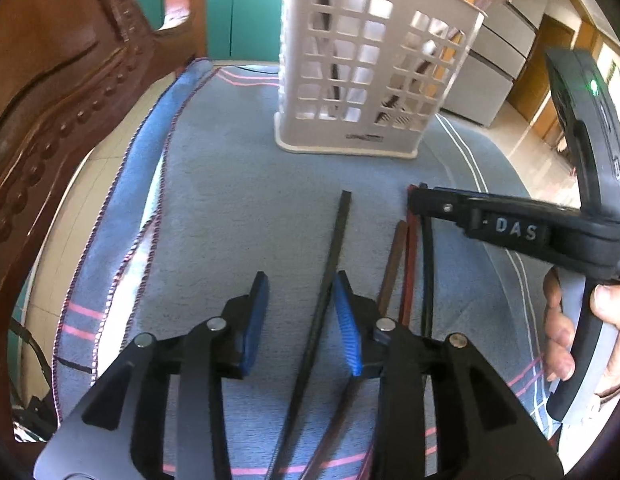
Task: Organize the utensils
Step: 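Grasp a dark chopstick with the right tool while the left tool holds its chopstick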
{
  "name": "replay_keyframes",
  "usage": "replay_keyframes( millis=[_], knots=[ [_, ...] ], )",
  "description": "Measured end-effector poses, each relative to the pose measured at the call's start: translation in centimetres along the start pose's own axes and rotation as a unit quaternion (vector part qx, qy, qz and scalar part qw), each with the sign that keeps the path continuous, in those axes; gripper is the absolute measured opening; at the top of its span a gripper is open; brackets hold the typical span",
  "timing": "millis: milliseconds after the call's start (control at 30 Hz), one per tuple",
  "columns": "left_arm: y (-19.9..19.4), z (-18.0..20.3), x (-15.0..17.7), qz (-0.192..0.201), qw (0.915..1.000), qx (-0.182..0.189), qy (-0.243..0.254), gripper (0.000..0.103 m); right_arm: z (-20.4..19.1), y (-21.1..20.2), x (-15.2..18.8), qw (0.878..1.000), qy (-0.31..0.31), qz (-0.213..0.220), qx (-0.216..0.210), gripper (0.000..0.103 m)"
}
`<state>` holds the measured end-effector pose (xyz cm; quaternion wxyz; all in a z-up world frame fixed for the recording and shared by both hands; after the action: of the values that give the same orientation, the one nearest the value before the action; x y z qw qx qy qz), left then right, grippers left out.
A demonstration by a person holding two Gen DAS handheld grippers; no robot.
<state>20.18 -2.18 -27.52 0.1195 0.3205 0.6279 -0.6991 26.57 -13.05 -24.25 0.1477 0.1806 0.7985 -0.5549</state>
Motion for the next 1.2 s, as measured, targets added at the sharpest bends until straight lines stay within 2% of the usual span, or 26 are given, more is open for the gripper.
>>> replay_keyframes(
  millis=[167, 333, 367, 600, 733, 800, 867, 933, 1033, 1100, 1200],
  knots=[
    [0.3, 0.9, 0.0, -0.002, 0.9996, -0.009, 0.029, 0.036, -1.4, -0.1, 0.8, 0.997, -0.061, 0.01, 0.045, 0.027],
    [0.6, 1.2, -0.3, -0.002, 0.9991, -0.021, 0.037, 0.037, -1.4, -0.2, 2.2, 0.993, -0.103, -0.029, 0.055, 0.027],
    [0.6, 1.2, -0.4, -0.002, 0.999, -0.023, 0.037, 0.037, -1.5, -0.4, 2.5, 0.992, -0.111, -0.026, 0.056, 0.026],
    [1.4, 1.3, -1.2, 0.0, 0.9988, -0.035, 0.036, 0.038, -1.8, -0.2, 2.9, 0.99, -0.118, -0.004, 0.083, 0.025],
    [2.1, 0.5, -1.8, -0.008, 0.9995, -0.027, 0.015, 0.038, -2.5, -0.7, 3.7, 0.988, -0.131, -0.008, 0.078, 0.024],
    [2.2, 0.0, -2.0, -0.012, 0.9998, -0.017, -0.005, 0.034, -2.3, -0.9, 3.8, 0.987, -0.143, -0.015, 0.073, 0.019],
    [2.2, -0.8, -2.5, -0.016, 0.9995, -0.018, -0.019, 0.023, -2.3, -1.3, 3.8, 0.98, -0.178, -0.006, 0.093, 0.013],
    [2.3, -1.1, -2.6, -0.018, 0.9995, -0.009, -0.026, 0.023, -2.3, -1.8, 4.2, 0.976, -0.193, 0.001, 0.105, 0.011],
    [2.4, -1.2, -2.7, -0.02, 0.9994, -0.01, -0.025, 0.023, -2.2, -2.1, 4.6, 0.978, -0.181, 0.0, 0.104, 0.012],
    [2.5, -1.2, -2.6, -0.02, 0.9995, -0.01, -0.022, 0.028, -1.9, -2.2, 4.3, 0.981, -0.161, 0.001, 0.104, 0.014],
    [2.9, -1.1, -3.0, -0.025, 0.9995, -0.016, -0.014, 0.034, -0.2, -1.9, 3.4, 0.987, -0.127, -0.001, 0.102, 0.026]
  ],
)
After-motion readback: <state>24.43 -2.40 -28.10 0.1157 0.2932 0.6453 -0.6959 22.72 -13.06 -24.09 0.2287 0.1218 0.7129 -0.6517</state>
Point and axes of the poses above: each gripper's, at about its wrist camera, not at the fingertips, and y roughly the way its jaws point, z to its right, x to its underside, the point moved 9 cm from there along y, roughly the way its jaws point, and after that the axes turned 11 degrees about y, right-handed, at the moved point
